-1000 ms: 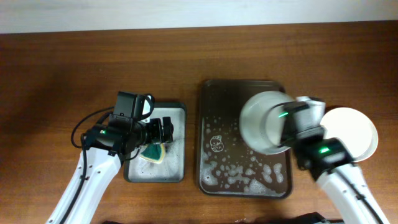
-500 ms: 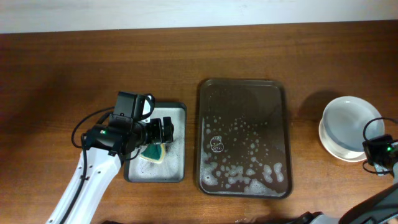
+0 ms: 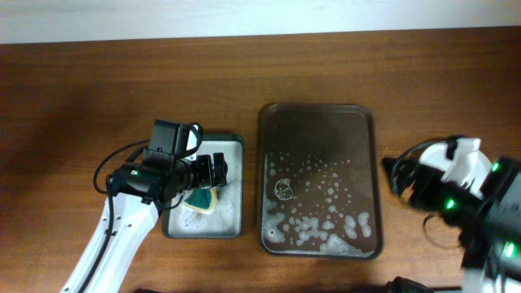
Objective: Clean dirty plates on tray and stack at the side
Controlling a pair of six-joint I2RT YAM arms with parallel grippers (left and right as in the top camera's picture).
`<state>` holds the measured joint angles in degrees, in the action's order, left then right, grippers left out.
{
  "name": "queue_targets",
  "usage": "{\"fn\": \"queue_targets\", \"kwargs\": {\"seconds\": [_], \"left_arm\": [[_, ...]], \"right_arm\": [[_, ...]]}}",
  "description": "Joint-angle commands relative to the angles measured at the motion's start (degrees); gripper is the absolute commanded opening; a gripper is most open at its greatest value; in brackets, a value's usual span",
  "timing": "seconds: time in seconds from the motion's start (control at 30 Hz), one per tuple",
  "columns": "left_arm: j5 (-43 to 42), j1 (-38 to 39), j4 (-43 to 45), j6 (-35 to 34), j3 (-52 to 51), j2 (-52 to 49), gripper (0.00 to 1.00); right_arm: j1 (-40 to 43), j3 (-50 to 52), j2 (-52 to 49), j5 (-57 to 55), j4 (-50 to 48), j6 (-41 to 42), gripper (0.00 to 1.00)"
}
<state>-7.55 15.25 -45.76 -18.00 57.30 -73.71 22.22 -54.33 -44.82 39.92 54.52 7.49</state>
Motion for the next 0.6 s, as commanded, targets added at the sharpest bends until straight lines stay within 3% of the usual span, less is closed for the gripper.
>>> {"fn": "queue_targets", "kwargs": {"seconds": [0.0,0.2,0.3,0.37,0.47,0.57], "left_arm": [[-0.59,0.09,0.04,0.09,0.57,0.00,1.00],[-0.59,0.09,0.04,0.09,0.57,0.00,1.00],[-0.59,0.09,0.04,0.09,0.57,0.00,1.00],[-0.59,0.09,0.04,0.09,0.57,0.00,1.00],[-0.59,0.09,0.04,0.09,0.57,0.00,1.00],[-0.59,0.09,0.04,0.09,0.57,0.00,1.00]], "right_arm": [[-7.41,-0.50,11.13,2.29,0.15,-2.51,0.99],[-14.75,-0.48,17.62,0.11,2.51,-4.55,0.99],[-18.45,-0.37,17.68,-1.11,0.55,-21.40,0.99],[-24.22,0.92,18.95,-9.68,-0.09,-30.69,0.99],[-31.21,9.55,22.60,-22.91,-6.54,-30.62,0.99],[-33.16,22.34,30.75,-26.80,-16.20,-30.64,0.99]]}}
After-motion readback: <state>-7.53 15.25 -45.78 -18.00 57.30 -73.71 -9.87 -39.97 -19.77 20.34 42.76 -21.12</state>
